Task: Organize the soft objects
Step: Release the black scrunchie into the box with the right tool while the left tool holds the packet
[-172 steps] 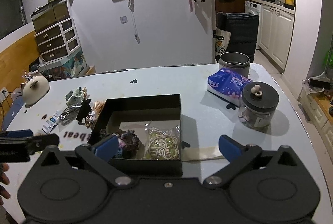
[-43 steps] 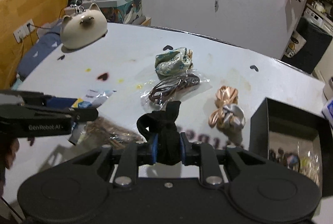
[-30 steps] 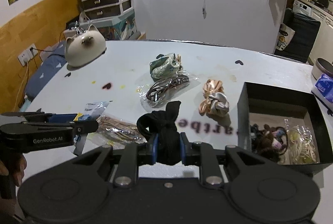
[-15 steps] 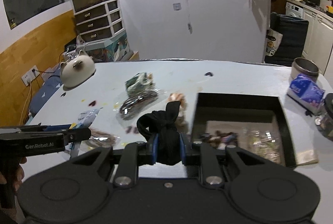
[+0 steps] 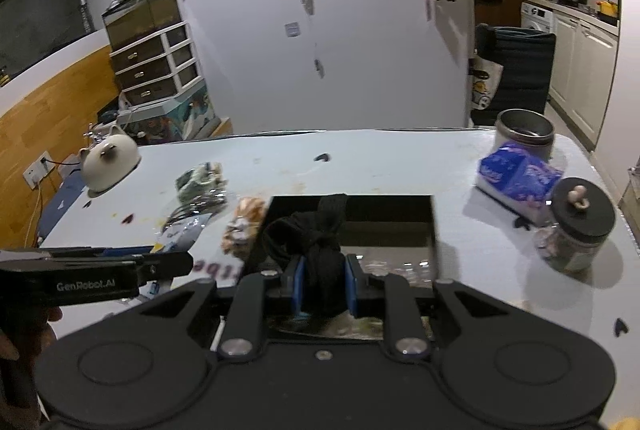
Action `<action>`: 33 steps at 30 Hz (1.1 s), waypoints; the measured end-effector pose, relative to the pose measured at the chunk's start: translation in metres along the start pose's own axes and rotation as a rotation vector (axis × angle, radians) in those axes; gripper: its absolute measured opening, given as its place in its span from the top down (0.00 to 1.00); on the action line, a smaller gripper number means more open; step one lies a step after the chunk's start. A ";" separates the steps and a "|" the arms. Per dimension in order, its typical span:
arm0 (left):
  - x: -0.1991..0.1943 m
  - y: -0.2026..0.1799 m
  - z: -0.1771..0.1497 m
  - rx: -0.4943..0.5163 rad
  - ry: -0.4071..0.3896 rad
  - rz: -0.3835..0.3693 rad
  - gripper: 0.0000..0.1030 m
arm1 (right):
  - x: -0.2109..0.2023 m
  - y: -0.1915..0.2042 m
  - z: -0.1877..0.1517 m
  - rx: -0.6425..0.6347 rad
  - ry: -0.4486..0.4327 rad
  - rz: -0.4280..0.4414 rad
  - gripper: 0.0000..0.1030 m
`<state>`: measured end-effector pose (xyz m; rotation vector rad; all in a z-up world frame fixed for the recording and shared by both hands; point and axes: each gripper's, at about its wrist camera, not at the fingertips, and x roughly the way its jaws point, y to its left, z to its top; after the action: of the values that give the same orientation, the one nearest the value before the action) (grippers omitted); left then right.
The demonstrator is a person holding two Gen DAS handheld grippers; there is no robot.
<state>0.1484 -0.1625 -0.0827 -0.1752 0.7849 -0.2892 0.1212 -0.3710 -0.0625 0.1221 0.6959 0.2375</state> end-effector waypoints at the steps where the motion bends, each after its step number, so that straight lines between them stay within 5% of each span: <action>1: 0.005 -0.004 0.001 -0.006 0.010 -0.013 0.53 | 0.000 -0.006 0.001 0.001 0.001 -0.004 0.79; 16: 0.101 -0.031 0.005 -0.270 0.139 -0.215 0.53 | -0.001 -0.068 0.020 0.040 -0.024 -0.062 0.79; 22: 0.144 -0.013 -0.015 -0.453 0.240 -0.221 0.53 | 0.012 -0.077 0.032 0.016 -0.055 -0.079 0.79; 29: 0.157 -0.015 -0.018 -0.382 0.247 -0.174 0.53 | 0.040 -0.073 0.043 -0.062 0.003 -0.018 0.79; 33: 0.159 -0.019 -0.014 -0.326 0.240 -0.158 0.49 | 0.071 -0.063 0.046 -0.238 0.084 0.039 0.79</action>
<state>0.2415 -0.2320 -0.1934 -0.5187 1.0570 -0.3341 0.2150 -0.4149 -0.0837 -0.1022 0.7441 0.3625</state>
